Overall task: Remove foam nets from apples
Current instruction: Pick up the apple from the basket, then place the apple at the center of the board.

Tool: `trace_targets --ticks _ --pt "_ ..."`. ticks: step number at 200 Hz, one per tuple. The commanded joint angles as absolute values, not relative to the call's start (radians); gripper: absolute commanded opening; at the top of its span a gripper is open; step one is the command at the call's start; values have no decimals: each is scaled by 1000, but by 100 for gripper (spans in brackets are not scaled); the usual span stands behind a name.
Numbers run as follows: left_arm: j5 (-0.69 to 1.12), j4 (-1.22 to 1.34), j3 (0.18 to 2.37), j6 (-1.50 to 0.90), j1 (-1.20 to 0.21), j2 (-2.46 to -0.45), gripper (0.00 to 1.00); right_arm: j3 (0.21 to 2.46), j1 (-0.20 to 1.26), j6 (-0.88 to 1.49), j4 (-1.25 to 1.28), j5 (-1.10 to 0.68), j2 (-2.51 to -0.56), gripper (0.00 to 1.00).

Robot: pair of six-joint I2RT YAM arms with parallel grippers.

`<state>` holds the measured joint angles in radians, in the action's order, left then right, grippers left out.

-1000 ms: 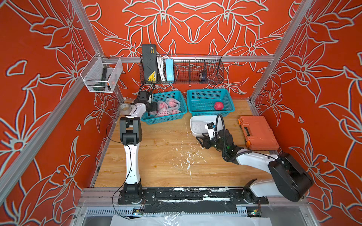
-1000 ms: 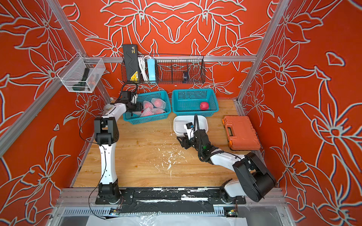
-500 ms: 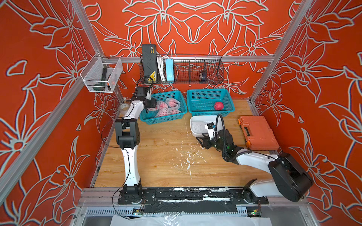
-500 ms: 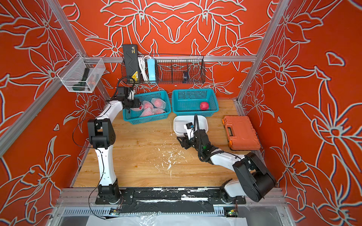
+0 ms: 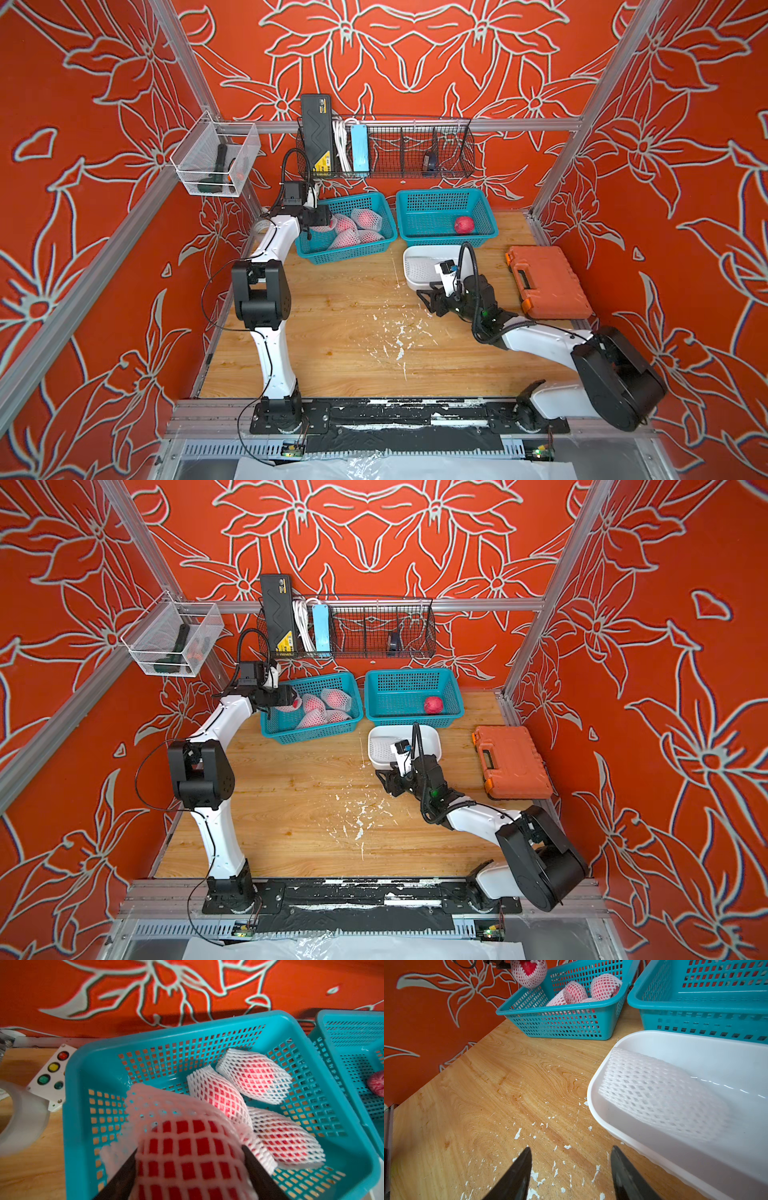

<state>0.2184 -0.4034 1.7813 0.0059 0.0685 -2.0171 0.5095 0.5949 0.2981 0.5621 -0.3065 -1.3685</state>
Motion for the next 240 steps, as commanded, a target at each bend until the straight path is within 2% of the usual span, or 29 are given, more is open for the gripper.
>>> trace_targets --ticks 1,27,76,109,152,190,240 --pt "248 -331 1685 -7 28 -1864 52 528 601 298 568 -285 -1346 60" --pt "244 -225 1505 -39 -40 -1697 52 525 601 298 569 -283 -1334 61" --pt "209 165 1037 -152 -231 -1366 54 484 601 301 586 -199 -1283 60" --pt "192 320 761 -188 -372 -1245 53 428 601 292 614 -113 -1204 61" --pt "110 492 500 -75 -617 -1187 54 377 601 286 644 -23 -1159 62" --pt "218 606 395 -42 -662 -1245 53 393 601 288 646 -53 -1189 62" --pt "199 689 371 47 -697 -1333 59 410 601 298 650 -86 -1232 62"
